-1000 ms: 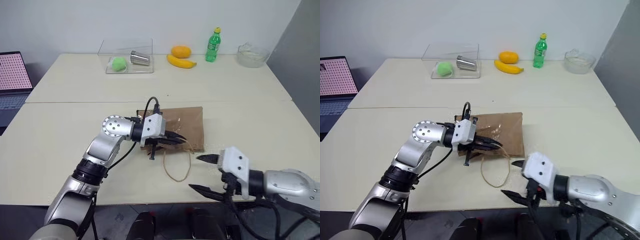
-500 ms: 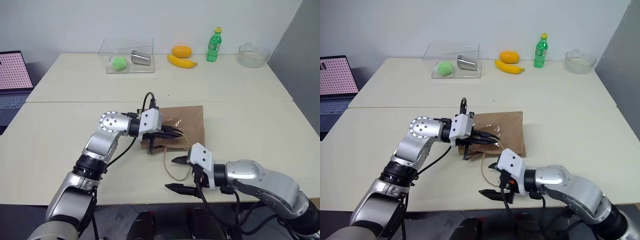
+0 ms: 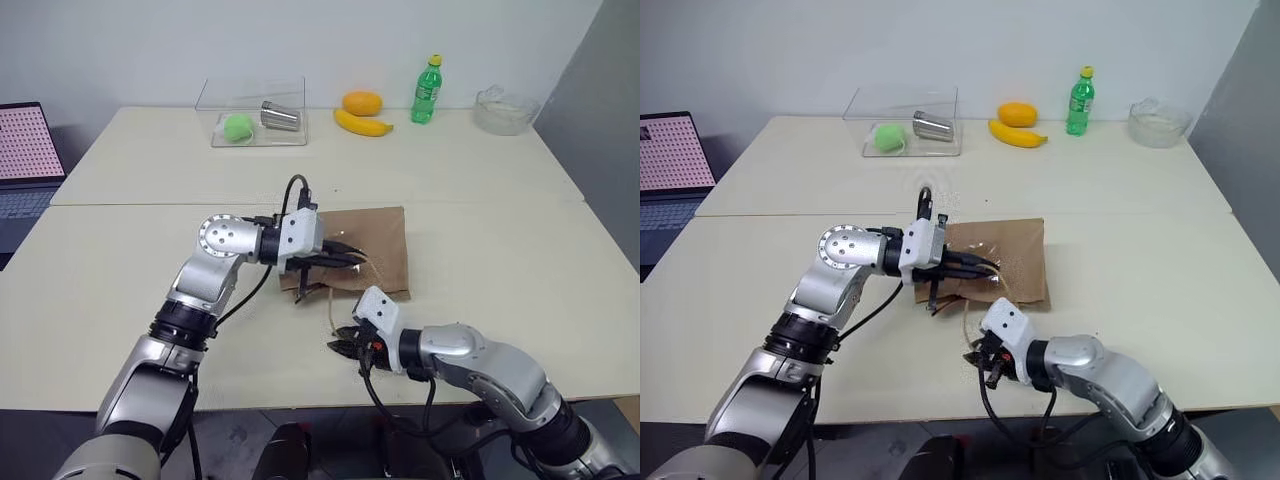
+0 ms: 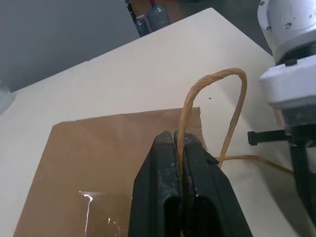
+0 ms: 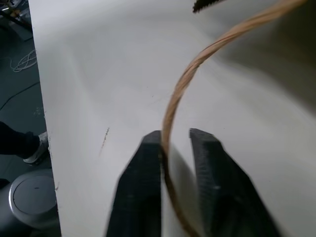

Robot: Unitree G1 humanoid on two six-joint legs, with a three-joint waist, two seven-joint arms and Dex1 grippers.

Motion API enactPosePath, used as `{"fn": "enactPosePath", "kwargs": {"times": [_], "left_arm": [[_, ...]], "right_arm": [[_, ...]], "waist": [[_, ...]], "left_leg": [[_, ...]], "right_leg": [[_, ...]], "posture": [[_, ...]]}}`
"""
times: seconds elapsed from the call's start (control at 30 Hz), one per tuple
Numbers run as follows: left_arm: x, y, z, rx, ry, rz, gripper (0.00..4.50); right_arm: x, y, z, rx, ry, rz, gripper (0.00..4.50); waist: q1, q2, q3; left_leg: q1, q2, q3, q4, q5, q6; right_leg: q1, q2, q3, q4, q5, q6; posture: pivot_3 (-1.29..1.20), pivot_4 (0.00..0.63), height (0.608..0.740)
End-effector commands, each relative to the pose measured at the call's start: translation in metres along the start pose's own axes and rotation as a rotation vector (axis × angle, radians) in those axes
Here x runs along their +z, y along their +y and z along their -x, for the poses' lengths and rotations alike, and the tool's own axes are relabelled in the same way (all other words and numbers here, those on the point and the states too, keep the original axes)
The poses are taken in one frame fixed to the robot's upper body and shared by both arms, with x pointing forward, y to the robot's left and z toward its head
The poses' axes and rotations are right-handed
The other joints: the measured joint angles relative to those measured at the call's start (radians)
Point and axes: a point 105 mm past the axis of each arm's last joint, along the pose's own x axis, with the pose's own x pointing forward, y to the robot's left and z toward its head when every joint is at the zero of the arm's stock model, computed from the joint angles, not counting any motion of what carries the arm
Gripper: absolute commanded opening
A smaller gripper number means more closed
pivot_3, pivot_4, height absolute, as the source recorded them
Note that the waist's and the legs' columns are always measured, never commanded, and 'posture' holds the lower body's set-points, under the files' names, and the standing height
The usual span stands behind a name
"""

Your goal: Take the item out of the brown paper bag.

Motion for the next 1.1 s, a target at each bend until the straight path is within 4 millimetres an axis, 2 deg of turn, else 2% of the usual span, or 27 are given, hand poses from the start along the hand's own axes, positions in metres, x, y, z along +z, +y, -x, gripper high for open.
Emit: {"fn": "enactPosePath", "kwargs": {"times": [0.03, 0.17, 0.27, 0.7, 0.9, 1.1], "left_arm": [[0.015, 0.022, 0.004, 0.069, -0.021, -0.072, 0.00], [0.026, 0.052, 0.006, 0.148, -0.029, -0.079, 0.00], [0.035, 0.066, 0.005, 0.183, -0.042, -0.069, 0.00], [0.084, 0.123, 0.014, 0.334, -0.122, -0.081, 0.00], [0.093, 0.133, 0.018, 0.368, -0.145, -0.089, 0.00], [0.098, 0.134, 0.021, 0.366, -0.162, -0.090, 0.00]], "right_arm": [[-0.005, -0.006, 0.002, -0.032, 0.021, 0.019, 0.03], [-0.020, -0.013, 0.003, -0.053, 0.077, 0.025, 0.03], [-0.025, -0.013, 0.003, -0.048, 0.101, 0.038, 0.03], [-0.035, -0.013, 0.002, -0.037, 0.143, 0.069, 0.03], [-0.036, -0.012, 0.000, -0.032, 0.142, 0.072, 0.03], [-0.034, -0.013, -0.001, -0.032, 0.137, 0.084, 0.03]], "waist": [[0.000, 0.000, 0.000], [0.000, 0.000, 0.000], [0.000, 0.000, 0.000], [-0.002, 0.000, 0.000], [-0.002, -0.001, 0.000], [-0.008, -0.001, 0.000]], "left_leg": [[0.000, 0.000, 0.000, 0.000, 0.000, 0.000], [0.000, 0.000, 0.000, 0.000, 0.000, 0.000], [0.000, -0.001, 0.000, 0.000, 0.000, 0.000], [0.000, -0.001, 0.000, 0.000, 0.000, 0.000], [0.000, -0.001, -0.001, -0.001, 0.000, 0.000], [0.000, -0.001, 0.000, -0.001, 0.000, 0.000]], "right_leg": [[0.000, 0.000, 0.000, 0.000, 0.000, 0.000], [0.000, 0.000, 0.000, 0.000, 0.000, 0.000], [0.000, 0.000, 0.000, 0.000, 0.000, 0.000], [0.000, 0.000, -0.001, 0.000, 0.000, 0.001], [0.000, 0.000, -0.001, 0.000, -0.001, 0.001], [0.000, 0.000, -0.001, 0.000, -0.001, 0.001]], "posture": [[0.00, 0.150, 0.740], [0.00, 0.150, 0.740], [0.00, 0.150, 0.740], [0.00, 0.150, 0.740], [0.00, 0.150, 0.740], [0.00, 0.150, 0.740]]}}
